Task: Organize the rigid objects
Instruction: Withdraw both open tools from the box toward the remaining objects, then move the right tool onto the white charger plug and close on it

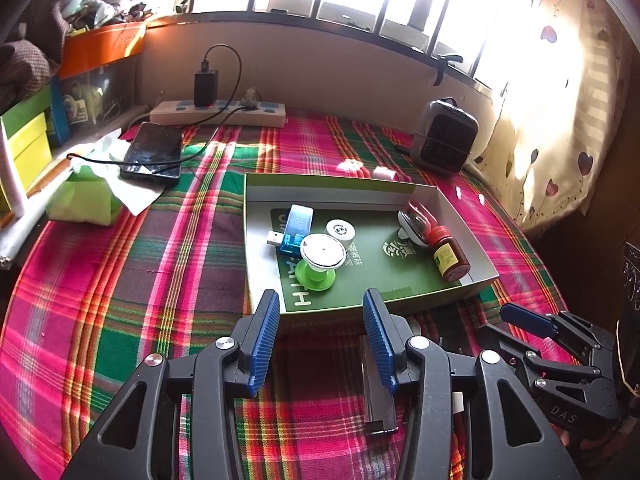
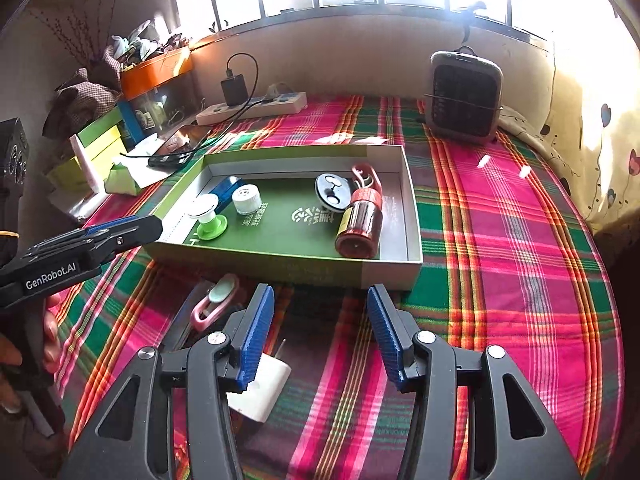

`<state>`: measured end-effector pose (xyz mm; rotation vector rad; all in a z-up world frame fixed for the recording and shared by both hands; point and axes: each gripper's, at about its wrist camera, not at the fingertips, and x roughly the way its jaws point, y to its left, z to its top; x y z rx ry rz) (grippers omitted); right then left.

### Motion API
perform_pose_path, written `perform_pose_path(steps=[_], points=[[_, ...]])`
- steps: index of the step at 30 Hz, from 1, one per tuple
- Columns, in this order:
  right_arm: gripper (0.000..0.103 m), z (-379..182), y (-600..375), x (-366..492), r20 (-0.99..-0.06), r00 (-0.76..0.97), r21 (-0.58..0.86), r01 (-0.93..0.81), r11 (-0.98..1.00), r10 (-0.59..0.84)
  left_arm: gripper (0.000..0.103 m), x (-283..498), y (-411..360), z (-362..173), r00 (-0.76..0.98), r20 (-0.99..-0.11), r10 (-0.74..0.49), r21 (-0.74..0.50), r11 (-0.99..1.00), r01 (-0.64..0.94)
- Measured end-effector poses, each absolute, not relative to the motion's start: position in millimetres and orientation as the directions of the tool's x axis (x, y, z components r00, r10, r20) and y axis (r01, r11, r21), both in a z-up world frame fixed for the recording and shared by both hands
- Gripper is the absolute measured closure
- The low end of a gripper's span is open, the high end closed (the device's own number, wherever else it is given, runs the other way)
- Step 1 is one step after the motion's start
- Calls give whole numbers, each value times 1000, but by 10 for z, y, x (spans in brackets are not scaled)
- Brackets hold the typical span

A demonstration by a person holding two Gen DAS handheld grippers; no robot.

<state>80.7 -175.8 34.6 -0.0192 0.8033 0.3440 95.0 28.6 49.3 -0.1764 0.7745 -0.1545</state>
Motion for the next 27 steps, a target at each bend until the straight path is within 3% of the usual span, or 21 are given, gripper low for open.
perform_pose_path(steps=[13,27], points=[[53,148,-1612,519,-747,580,158,-319,935,324,60,672,371,387,685,-693,-223,-229,970,85],[53,30,-1520,487,-777,575,106,-279,954,255,60,533,391,358,679,-696,-234,-230,968,98]])
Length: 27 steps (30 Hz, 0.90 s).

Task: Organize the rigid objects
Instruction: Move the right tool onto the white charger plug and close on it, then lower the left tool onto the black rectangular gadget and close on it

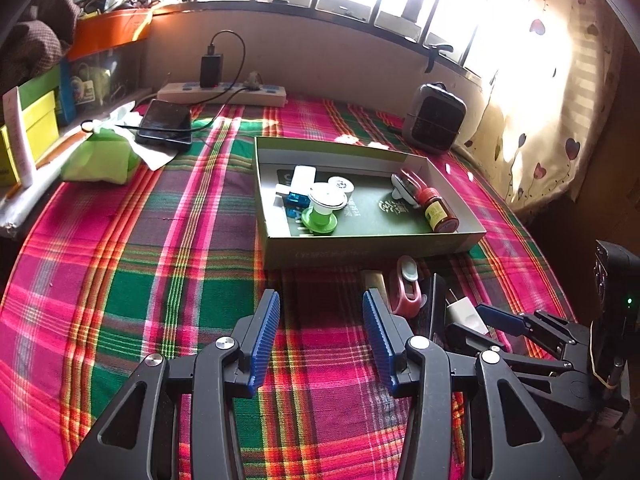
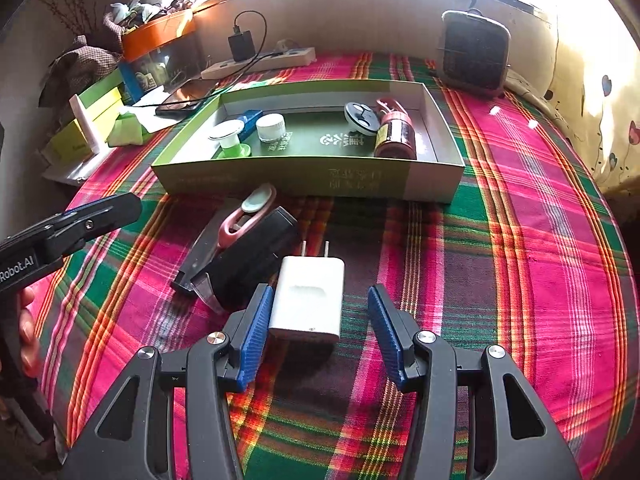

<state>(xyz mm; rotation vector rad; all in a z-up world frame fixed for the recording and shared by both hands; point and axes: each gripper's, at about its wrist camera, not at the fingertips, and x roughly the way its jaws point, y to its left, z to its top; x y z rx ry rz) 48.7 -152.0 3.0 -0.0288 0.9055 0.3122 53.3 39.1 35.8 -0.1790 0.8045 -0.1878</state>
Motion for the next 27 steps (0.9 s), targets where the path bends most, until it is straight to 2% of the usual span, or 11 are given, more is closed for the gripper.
perform_pose_path(steps=[11,12,16,27], points=[[53,24,-1544,497,-773,588,74,-288,955,238,60,524,225,382,661,-704,-259,-225,965,139],[54,23,-1555,498,-773,590,70,-286,956,233,60,521,199,386,659,-704,-267,-227,963,147],[68,25,-1595,486,-771,596,54,-288,956,223,60,513,82,402,647,-706,-288,-228,957,177],[68,32,-1908,437,-767,601,83,-254,964,224,60,518,-344,353,597,-725,-343,-213,936,279]])
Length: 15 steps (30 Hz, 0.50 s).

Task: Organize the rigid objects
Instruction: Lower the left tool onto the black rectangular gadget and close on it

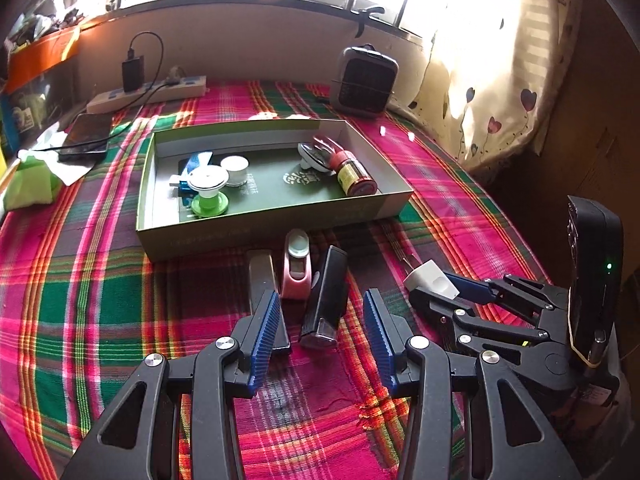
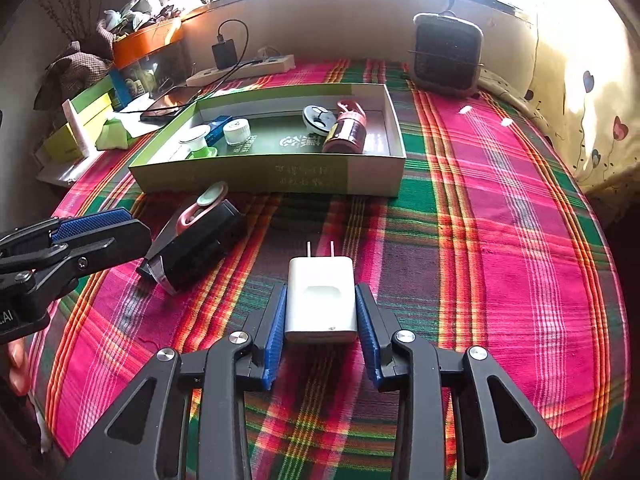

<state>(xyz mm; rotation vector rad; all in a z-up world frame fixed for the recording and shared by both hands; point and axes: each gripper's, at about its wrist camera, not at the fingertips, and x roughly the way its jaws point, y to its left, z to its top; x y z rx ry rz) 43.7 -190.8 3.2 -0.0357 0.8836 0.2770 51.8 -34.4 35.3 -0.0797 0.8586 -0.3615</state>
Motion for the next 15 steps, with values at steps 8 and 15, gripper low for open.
perform_pose_path(steps=[8,15], points=[[68,41,-2192,388,-764,610,102,-207,973,210,60,567,-562,225,568,-761,-314,-168,941,295],[68,44,-2280,379,-759,609,134,-201,970,231,60,632,-627,140,549,-781,-297,-160,946,283]])
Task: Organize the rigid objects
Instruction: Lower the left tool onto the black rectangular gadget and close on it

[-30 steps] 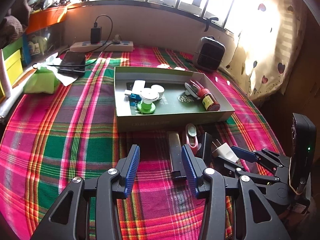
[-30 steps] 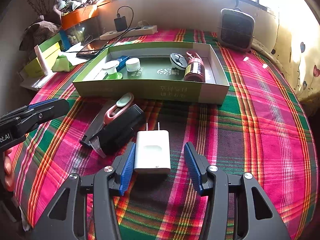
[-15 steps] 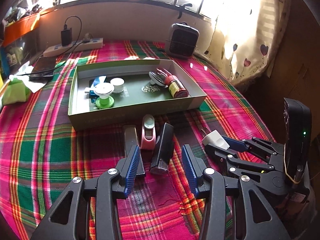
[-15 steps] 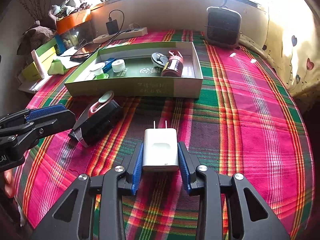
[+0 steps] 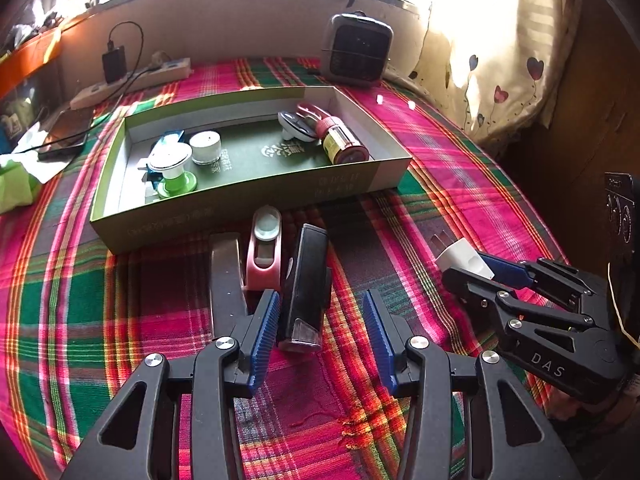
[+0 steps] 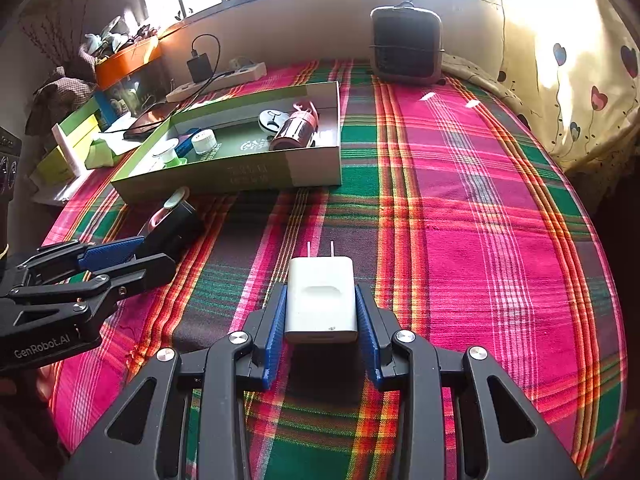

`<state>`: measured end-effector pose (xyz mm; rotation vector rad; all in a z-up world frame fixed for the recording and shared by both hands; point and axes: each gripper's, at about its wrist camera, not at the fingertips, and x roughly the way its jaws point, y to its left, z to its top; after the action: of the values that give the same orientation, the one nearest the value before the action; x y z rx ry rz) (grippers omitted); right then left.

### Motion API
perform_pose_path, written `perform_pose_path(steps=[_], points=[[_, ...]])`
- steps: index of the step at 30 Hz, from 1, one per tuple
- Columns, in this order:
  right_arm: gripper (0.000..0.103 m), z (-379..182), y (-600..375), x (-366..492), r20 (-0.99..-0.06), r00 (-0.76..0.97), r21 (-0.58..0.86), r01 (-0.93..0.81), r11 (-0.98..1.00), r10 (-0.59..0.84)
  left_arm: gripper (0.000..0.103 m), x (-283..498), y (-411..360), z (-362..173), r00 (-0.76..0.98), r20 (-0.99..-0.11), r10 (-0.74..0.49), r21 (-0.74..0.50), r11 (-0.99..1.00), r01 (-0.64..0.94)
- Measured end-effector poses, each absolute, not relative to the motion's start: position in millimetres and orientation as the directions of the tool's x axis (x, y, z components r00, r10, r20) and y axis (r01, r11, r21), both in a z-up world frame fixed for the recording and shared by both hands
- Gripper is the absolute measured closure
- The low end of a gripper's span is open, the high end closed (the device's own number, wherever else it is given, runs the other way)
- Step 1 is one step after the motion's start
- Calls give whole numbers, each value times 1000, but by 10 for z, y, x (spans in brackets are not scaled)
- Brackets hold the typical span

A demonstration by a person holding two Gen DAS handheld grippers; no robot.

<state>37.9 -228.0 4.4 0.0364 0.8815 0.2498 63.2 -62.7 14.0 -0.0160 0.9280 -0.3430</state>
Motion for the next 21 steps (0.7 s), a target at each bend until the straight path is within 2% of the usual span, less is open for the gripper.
perform_pose_path(steps=[11,21], points=[[68,37,-2350,383,-751,605,174,-205,963,264,60,711,-789,88,546,-787,-289,-147,946,290],[68,36,-2400,383,-747,605,194,-196,961,274,60,706,-948,74,584,-776,-238,-56,949,311]])
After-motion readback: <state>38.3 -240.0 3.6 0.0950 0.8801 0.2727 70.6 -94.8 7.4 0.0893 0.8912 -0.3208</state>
